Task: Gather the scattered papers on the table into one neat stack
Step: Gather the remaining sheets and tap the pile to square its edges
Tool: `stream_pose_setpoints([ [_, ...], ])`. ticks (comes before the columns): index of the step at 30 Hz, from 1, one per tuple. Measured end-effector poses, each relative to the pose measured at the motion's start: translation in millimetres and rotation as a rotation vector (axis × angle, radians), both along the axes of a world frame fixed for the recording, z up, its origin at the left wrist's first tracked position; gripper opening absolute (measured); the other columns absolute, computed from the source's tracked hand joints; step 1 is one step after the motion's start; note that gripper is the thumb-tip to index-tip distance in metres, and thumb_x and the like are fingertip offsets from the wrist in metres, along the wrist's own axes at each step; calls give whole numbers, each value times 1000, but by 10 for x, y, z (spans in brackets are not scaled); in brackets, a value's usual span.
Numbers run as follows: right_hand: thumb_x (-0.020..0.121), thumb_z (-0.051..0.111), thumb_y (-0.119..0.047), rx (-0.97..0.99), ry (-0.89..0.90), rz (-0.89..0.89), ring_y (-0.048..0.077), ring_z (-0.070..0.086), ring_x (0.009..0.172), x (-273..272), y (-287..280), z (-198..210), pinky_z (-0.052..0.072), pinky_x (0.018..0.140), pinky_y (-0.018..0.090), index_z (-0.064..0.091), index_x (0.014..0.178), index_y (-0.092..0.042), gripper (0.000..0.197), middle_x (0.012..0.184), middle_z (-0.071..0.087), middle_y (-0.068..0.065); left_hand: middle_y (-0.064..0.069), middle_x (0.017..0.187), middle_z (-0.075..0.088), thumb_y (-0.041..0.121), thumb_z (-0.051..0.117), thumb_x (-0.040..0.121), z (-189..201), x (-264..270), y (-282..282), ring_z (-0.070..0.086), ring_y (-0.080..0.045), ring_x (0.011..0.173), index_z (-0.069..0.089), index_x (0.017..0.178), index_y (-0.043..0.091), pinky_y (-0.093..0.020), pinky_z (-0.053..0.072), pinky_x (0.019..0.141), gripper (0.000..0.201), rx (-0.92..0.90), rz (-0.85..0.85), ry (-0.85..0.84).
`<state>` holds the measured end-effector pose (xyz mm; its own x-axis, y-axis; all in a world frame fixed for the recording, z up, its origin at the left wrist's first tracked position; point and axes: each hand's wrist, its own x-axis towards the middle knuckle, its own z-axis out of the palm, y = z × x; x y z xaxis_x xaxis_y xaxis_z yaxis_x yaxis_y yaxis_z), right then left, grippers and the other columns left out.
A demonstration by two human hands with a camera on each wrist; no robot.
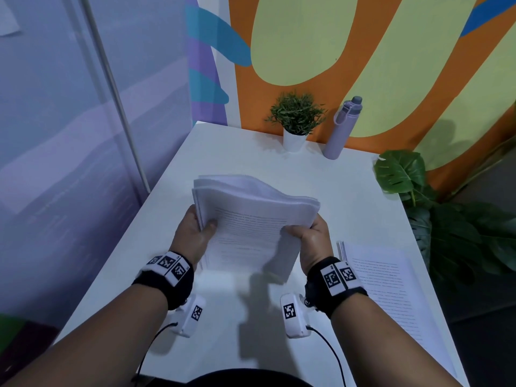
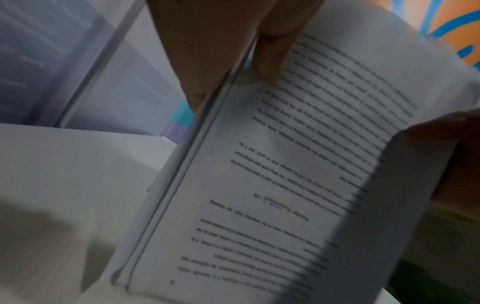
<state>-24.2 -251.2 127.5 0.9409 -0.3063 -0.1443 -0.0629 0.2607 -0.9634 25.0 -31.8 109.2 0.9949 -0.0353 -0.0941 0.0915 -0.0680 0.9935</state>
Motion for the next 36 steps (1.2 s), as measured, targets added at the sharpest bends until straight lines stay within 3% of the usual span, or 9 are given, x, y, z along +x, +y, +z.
stream_pose_setpoints([
  [4, 65, 59, 0, -66, -44, -62, 7, 64, 71, -15, -4, -39, 48, 66, 23, 62, 92, -22, 35, 78, 67, -6, -3, 105, 62, 3, 49, 91, -14, -74, -89, 58, -20, 100, 52, 115, 25, -32, 46, 89, 33, 20, 56, -59],
  [10, 78, 48, 7, -377, -306, -139, 16, 53, 112, -59, -42, -6, 45, 96, 27, 31, 130, -55, 83, 123, 51, 6, -6, 102, 58, 24, 55, 87, -40, -133, -107, 57, -25, 97, 46, 99, 35, -35, 47, 85, 19, 39, 77, -125],
  [12, 80, 43, 10, -602, -401, -137, 12, 48, 122, -9, -54, 7, 40, 102, 27, 29, 141, -44, 83, 127, 47, 7, -5, 104, 55, 16, 49, 94, 32, -134, -138, 54, -23, 95, 40, 107, 26, -29, 44, 79, 19, 49, 111, -185],
  [15, 79, 39, 17, -812, -485, -100, 5, 45, 122, 55, -65, 62, 37, 104, 19, 54, 132, -10, 61, 123, 47, 13, -3, 104, 55, 14, 41, 97, 100, -130, -181, 54, -22, 95, 40, 113, 22, -35, 45, 84, 19, 93, 115, -264],
  [18, 72, 41, 17, -743, -502, -79, 8, 47, 119, 35, -41, 121, 35, 105, 18, 59, 124, -8, 60, 120, 49, 12, 0, 107, 55, 27, 43, 95, 149, -155, -214, 54, -20, 99, 41, 108, 31, -39, 45, 91, 14, 52, 143, -299],
  [24, 63, 52, 2, -276, -301, -56, 10, 52, 93, -54, -2, 124, 41, 84, 28, 50, 109, -40, 62, 95, 55, -7, 11, 102, 56, 46, 46, 89, 457, -153, -343, 54, -5, 94, 48, 101, 28, -5, 41, 79, 22, -9, 305, -362],
  [30, 61, 49, 1, -182, -250, -62, 12, 52, 98, -45, 28, 132, 40, 87, 29, 49, 105, -44, 63, 106, 55, -4, 13, 78, 59, 28, 41, 96, 479, -72, -369, 56, 8, 73, 56, 100, 23, -4, 42, 72, 16, 13, 398, -387],
  [33, 62, 48, -3, -162, -110, -66, 16, 47, 94, -30, 22, 94, 39, 78, 31, 45, 104, -48, 61, 105, 47, -7, 14, 83, 56, 36, 48, 92, 376, -100, -303, 57, -1, 84, 48, 109, 23, -13, 46, 85, 21, 11, 357, -483],
  [36, 63, 48, -5, -159, -36, -69, 19, 46, 91, -15, 40, 29, 38, 79, 34, 49, 100, -46, 55, 104, 47, -3, 5, 103, 51, 54, 50, 84, 188, -156, -221, 50, -4, 99, 36, 126, 23, -15, 40, 94, 54, 175, 258, -603],
])
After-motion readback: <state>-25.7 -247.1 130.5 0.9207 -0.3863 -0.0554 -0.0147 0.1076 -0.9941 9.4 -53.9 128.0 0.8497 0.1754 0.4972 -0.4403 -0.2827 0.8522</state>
